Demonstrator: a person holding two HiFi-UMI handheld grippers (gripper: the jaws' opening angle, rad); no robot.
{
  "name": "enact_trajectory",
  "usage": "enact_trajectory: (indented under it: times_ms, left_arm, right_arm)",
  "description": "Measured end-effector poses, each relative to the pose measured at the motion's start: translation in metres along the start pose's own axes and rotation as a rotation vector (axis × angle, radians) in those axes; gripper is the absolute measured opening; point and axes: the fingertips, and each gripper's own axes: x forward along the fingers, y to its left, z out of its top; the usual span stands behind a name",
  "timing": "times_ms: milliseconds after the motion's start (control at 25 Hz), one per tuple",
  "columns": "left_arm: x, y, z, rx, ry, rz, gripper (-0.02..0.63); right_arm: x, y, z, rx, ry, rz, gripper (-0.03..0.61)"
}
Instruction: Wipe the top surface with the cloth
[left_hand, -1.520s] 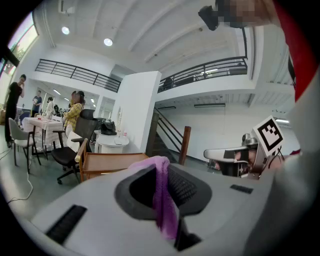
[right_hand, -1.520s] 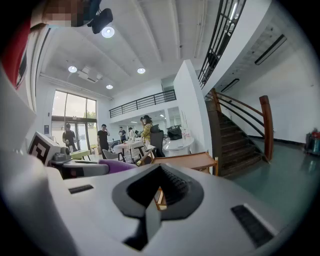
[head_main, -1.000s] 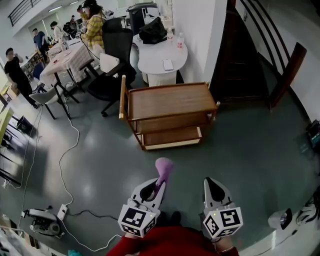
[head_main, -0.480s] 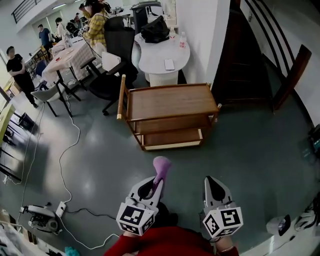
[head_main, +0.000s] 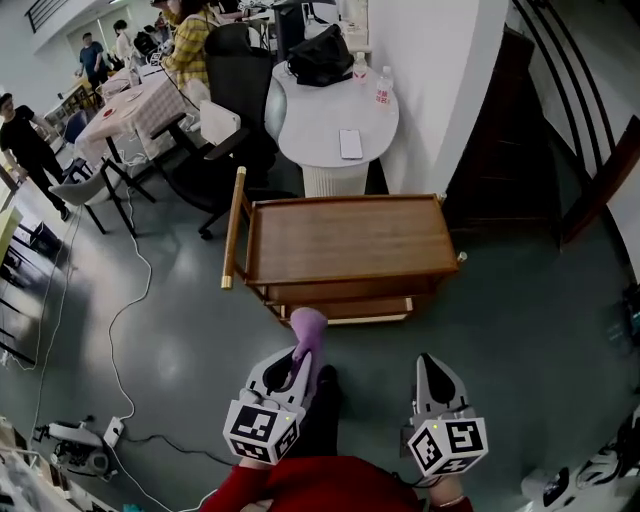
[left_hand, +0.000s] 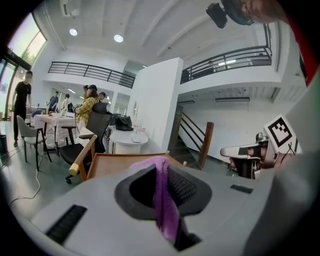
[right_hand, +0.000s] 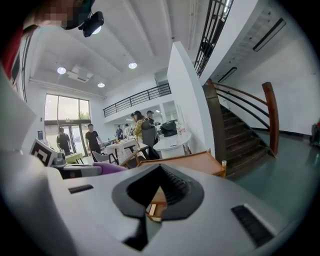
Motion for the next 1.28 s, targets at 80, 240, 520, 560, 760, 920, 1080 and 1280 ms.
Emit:
enact_trajectory:
  times_ms: [80, 240, 520, 560, 760, 920, 1080, 1280]
  left_arm:
    - [0.034, 0.021, 0.013, -0.008, 0.011, 0.001, 0.052]
    - [0.092, 0.059, 0.035, -0.019, 0.034, -0.008, 0.052]
    - [0.140, 0.097, 0.046, -0.062, 0.058, 0.042, 0.052]
    - [0.145, 0.100, 0.046, -0.071, 0.062, 0.051, 0.052]
    - [0.160, 0.113, 0.047, -0.096, 0.077, 0.080, 0.052]
    - [0.169, 0.119, 0.046, -0.096, 0.096, 0.101, 0.052]
    - [0.184, 0.140, 0.045, -0.063, 0.131, 0.220, 0.052]
    - [0.187, 0.229, 0.091, 0.019, 0.097, 0.454, 0.052]
  right_arm:
    - [0.041, -0.007, 0.016, -0.001, 0.016, 0.003, 0.005]
    - [0.119, -0.013, 0.050, -0.005, 0.023, 0.016, 0.005]
    - [0.184, -0.019, 0.082, -0.035, 0.038, 0.059, 0.005]
    - [0.191, -0.022, 0.085, -0.039, 0.042, 0.064, 0.005]
    - [0.216, -0.026, 0.089, -0.048, 0.080, 0.080, 0.005]
    - [0.222, -0.034, 0.090, -0.033, 0.095, 0.070, 0.005]
    - [0.223, -0.057, 0.085, -0.010, 0.125, 0.049, 0.005]
    - [0.222, -0.078, 0.085, 0.019, 0.156, 0.033, 0.005]
